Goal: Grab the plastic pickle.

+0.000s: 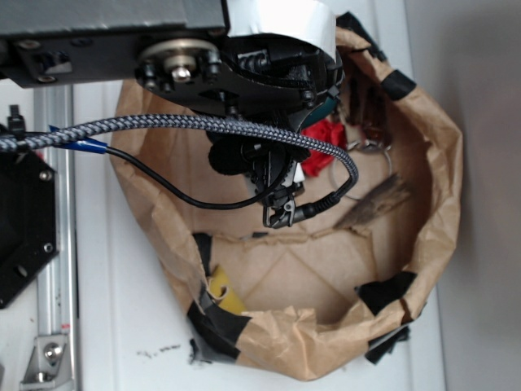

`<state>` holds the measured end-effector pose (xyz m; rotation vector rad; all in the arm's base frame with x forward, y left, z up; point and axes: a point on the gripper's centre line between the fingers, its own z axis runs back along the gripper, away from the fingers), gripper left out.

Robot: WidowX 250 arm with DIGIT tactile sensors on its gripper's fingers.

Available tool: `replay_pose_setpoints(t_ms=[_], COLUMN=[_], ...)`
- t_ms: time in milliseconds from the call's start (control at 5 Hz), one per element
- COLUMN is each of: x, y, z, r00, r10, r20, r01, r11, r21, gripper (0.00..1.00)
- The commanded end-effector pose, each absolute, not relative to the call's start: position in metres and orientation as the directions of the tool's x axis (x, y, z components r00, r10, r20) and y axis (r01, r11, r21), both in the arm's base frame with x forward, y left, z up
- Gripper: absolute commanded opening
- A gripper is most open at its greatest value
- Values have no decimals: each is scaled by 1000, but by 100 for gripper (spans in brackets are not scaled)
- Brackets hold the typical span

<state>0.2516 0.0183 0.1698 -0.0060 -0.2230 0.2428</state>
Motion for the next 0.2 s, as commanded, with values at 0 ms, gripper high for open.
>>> replay_pose_setpoints(t_ms=[0], x=[262], y=[12], z=[182], r00=[929], r10=[252], r20=[271], r01=[-247], r11=[968], r21=[-51], gripper=[0])
